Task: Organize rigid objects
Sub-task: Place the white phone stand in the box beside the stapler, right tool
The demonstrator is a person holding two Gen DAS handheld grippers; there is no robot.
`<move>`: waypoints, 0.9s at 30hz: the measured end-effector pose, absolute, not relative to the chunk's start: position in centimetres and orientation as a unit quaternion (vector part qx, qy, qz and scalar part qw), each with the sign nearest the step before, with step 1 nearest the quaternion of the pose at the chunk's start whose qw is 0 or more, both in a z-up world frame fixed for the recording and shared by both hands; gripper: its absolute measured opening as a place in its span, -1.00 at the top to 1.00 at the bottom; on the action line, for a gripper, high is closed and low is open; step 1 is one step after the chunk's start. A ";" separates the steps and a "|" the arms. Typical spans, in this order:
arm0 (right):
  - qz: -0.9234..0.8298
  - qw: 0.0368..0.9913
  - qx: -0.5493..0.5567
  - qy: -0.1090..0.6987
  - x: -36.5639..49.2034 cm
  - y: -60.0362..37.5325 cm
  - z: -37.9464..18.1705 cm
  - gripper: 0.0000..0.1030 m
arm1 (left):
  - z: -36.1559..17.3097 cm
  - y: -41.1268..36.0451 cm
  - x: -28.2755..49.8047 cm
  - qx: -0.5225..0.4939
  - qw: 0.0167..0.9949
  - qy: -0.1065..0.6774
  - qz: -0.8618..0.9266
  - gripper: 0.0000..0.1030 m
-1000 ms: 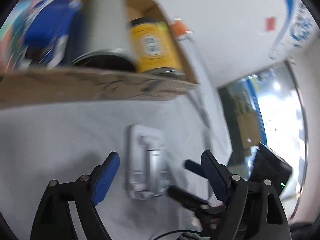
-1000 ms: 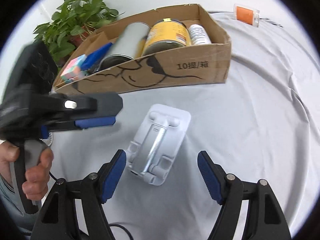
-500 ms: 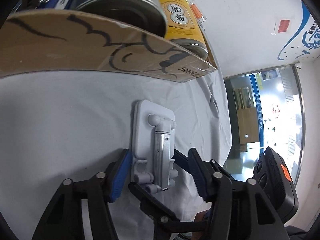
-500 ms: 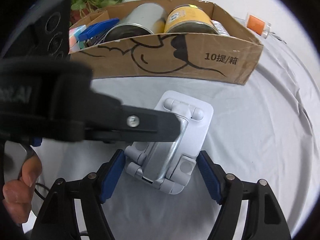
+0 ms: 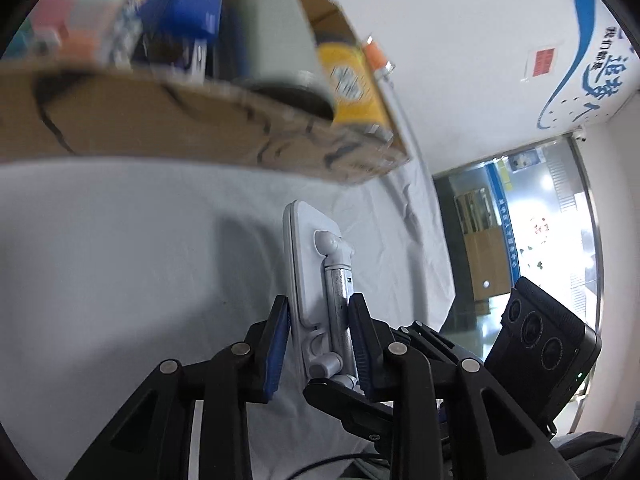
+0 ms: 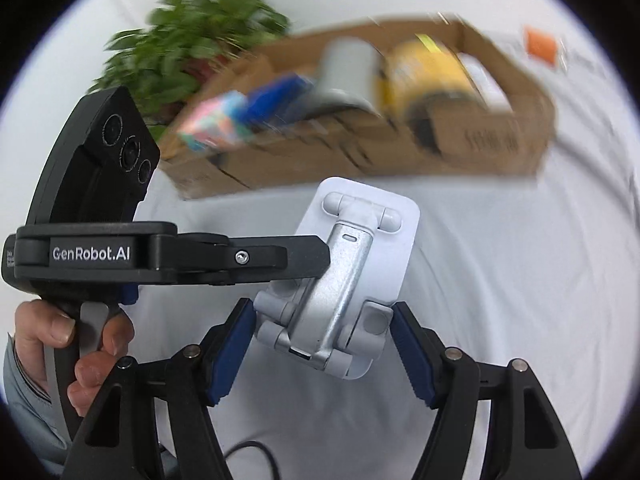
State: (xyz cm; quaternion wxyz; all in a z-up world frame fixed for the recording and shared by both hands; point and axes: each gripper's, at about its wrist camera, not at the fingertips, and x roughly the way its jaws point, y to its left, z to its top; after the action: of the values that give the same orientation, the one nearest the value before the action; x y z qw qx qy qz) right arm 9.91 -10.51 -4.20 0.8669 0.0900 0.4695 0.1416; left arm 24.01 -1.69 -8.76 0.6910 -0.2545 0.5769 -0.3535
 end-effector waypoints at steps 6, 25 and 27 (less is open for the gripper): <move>0.198 0.889 0.052 0.411 16.4 -4.6 2.4 -0.33 | -0.1 3.5 24.7 -0.253 0.759 0.492 -0.343 0.49; 0.222 0.805 0.075 0.545 34.7 0.9 -3.5 -0.35 | -2.8 15.5 45.3 -0.288 0.745 0.550 -0.246 0.38; 0.217 0.796 0.082 0.559 34.2 0.9 -3.3 -0.36 | -3.6 15.7 45.3 -0.281 0.742 0.561 -0.234 0.26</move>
State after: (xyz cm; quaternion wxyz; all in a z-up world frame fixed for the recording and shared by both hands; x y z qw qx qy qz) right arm 34.20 0.90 -3.29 0.7957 0.0818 0.5595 0.2170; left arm 45.31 15.66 -3.59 0.7425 -0.2810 0.5615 -0.2336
